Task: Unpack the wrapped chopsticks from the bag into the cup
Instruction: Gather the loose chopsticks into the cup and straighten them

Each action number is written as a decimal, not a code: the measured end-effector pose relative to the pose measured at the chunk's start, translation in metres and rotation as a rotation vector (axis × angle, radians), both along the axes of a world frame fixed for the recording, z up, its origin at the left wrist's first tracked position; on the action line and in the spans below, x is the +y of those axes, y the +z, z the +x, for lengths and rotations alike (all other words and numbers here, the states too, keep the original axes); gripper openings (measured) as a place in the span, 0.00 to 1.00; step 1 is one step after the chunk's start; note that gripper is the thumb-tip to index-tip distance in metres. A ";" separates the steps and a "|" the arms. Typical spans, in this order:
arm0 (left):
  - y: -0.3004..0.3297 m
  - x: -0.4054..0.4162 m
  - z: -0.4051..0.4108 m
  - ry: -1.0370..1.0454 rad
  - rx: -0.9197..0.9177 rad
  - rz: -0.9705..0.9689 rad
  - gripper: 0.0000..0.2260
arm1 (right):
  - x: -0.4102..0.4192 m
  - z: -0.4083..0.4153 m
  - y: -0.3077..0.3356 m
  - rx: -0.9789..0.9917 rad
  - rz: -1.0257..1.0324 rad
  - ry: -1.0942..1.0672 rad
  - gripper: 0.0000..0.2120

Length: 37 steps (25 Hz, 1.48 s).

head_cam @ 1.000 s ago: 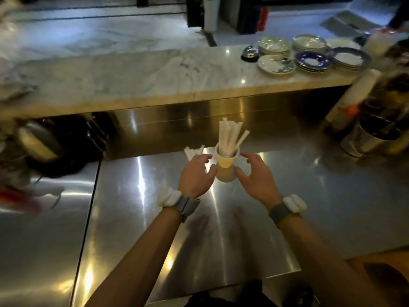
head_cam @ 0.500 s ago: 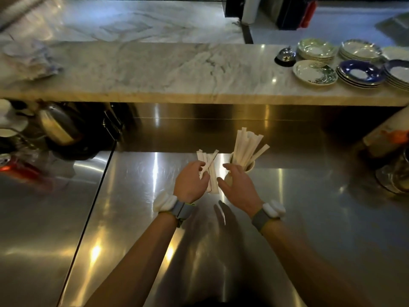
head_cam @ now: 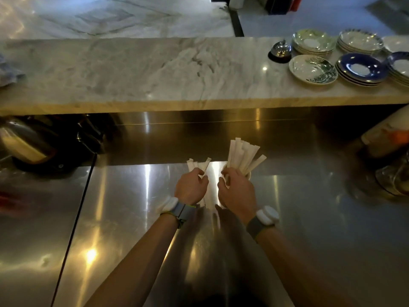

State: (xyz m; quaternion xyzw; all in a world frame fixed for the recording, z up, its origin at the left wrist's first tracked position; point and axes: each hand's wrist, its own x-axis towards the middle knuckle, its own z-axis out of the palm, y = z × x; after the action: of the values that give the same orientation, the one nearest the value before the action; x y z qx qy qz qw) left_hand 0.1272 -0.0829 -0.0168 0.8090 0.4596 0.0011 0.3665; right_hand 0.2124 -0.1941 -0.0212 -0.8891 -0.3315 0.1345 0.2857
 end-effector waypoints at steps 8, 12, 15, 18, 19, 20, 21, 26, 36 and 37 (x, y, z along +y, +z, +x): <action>-0.001 -0.018 0.052 0.003 -0.052 -0.185 0.17 | -0.025 0.025 -0.011 -0.055 -0.346 0.088 0.13; 0.014 -0.013 0.040 0.139 -0.121 -0.152 0.11 | -0.013 0.025 -0.013 0.055 -0.236 0.126 0.13; 0.028 0.001 0.003 0.347 -0.178 -0.162 0.08 | 0.009 0.001 -0.009 0.116 -0.024 0.233 0.12; 0.031 0.016 -0.046 0.440 -0.202 -0.135 0.09 | 0.035 -0.033 -0.008 0.032 0.071 0.389 0.11; 0.031 0.020 -0.063 0.452 -0.203 -0.130 0.10 | 0.043 -0.043 -0.011 0.045 0.073 0.435 0.12; 0.029 0.021 -0.077 0.484 -0.196 -0.140 0.11 | 0.048 -0.053 -0.013 0.056 0.047 0.468 0.13; 0.026 0.023 -0.091 0.535 -0.189 -0.157 0.12 | 0.054 -0.063 -0.017 0.066 0.020 0.499 0.15; 0.022 0.019 -0.098 0.593 -0.153 -0.165 0.13 | 0.057 -0.069 -0.031 0.051 0.001 0.517 0.10; 0.024 0.026 -0.095 0.553 -0.135 -0.180 0.14 | 0.094 0.001 -0.047 0.155 -0.462 -0.019 0.37; 0.024 0.027 -0.096 0.544 -0.137 -0.178 0.14 | 0.101 0.000 -0.047 0.155 -0.495 0.001 0.39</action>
State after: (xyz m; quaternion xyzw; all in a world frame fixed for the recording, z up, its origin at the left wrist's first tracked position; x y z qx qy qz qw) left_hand 0.0311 -0.0559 0.0067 0.6187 0.6323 0.1136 0.4523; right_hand 0.2119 -0.0933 -0.0682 -0.9188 -0.2657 0.2795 0.0837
